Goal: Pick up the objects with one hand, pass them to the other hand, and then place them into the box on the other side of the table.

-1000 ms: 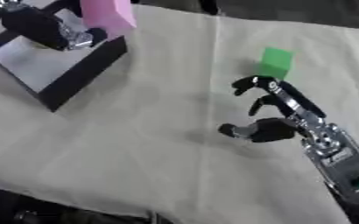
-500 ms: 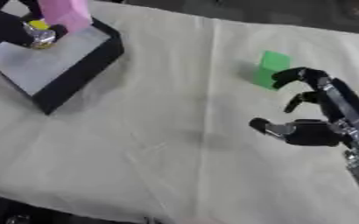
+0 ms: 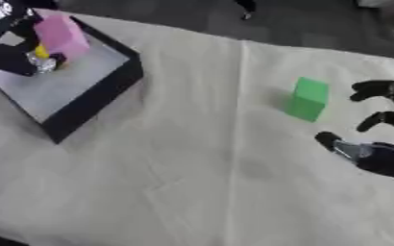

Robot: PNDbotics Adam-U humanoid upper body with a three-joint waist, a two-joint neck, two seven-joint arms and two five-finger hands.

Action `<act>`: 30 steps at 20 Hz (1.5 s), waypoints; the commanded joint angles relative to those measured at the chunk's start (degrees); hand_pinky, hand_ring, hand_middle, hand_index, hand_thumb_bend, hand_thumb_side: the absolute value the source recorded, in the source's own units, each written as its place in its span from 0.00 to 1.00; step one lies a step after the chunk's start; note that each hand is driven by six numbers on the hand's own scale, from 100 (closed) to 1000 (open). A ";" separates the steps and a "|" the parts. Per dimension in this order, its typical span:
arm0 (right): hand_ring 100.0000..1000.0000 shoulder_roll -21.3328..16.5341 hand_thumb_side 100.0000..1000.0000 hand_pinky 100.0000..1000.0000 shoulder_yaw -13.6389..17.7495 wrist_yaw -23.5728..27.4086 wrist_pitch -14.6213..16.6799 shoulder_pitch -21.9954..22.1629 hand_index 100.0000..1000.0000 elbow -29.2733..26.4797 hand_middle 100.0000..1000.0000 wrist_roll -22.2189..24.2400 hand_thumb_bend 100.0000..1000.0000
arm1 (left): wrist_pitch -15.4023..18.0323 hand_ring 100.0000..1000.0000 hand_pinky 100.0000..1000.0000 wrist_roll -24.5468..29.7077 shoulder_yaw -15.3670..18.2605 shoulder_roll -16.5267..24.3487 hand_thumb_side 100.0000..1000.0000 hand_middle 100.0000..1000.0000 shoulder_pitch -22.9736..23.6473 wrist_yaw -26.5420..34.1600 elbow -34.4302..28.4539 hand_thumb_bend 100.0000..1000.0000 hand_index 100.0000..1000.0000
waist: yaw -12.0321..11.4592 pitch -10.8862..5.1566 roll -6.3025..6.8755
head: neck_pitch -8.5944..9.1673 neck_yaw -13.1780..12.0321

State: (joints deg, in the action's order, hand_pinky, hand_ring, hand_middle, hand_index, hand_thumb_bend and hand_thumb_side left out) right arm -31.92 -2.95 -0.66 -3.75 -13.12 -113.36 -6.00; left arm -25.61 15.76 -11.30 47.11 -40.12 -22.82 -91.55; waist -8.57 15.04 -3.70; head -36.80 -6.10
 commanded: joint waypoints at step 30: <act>0.89 -0.82 0.02 0.38 3.12 1.60 1.44 -0.82 0.70 -1.23 0.56 -3.40 0.63 | 4.80 0.71 0.85 -1.50 4.07 2.87 0.28 0.63 1.42 -11.01 7.33 0.60 0.78 | 0.77 -0.10 -0.16 | -0.39 -1.60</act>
State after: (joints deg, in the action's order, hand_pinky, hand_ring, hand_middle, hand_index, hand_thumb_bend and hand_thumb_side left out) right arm -31.51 -0.69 0.77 -2.40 -13.60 -113.36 -9.10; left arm -20.89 14.05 -8.35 47.59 -38.21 -33.62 -83.29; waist -7.85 15.93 -4.28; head -37.15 -7.88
